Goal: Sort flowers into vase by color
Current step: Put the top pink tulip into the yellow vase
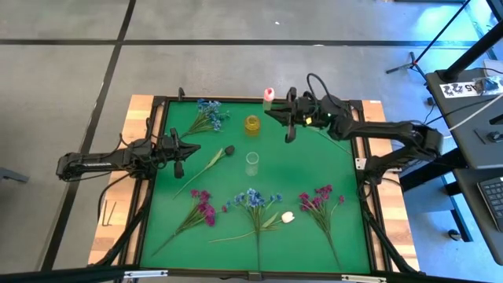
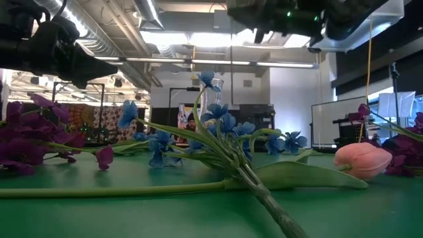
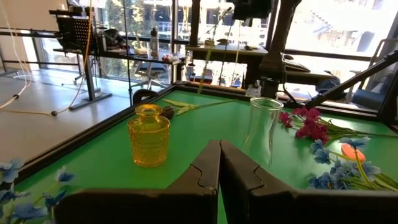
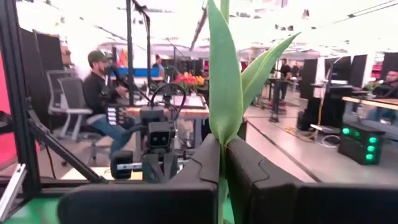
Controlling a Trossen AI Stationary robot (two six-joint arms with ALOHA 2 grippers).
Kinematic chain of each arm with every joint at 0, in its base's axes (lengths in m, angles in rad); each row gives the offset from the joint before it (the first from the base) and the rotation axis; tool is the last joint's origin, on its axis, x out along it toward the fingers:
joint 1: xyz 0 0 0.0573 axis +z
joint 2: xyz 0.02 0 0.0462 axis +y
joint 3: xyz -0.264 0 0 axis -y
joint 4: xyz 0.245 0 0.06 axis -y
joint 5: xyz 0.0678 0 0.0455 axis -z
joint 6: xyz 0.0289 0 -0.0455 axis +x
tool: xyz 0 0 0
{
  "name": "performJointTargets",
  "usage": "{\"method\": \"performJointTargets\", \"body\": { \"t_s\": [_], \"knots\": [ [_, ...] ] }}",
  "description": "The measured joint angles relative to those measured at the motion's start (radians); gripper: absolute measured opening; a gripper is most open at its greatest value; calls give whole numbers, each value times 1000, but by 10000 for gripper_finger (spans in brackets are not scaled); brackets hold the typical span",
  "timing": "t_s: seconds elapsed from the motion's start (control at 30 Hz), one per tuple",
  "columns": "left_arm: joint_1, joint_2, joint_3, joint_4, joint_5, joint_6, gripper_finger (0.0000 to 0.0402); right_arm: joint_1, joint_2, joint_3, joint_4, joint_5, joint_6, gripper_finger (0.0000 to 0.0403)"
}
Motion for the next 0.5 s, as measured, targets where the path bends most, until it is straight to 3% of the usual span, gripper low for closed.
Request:
{"method": "performJointTargets", "body": {
  "t_s": [0.27,0.5],
  "knots": [
    [0,0,0,0,0,0,0,-94,126,2,224,-39,57,9],
    [0,0,0,0,0,-50,0,-114,242,118,216,-85,60,10]
  ]
}}
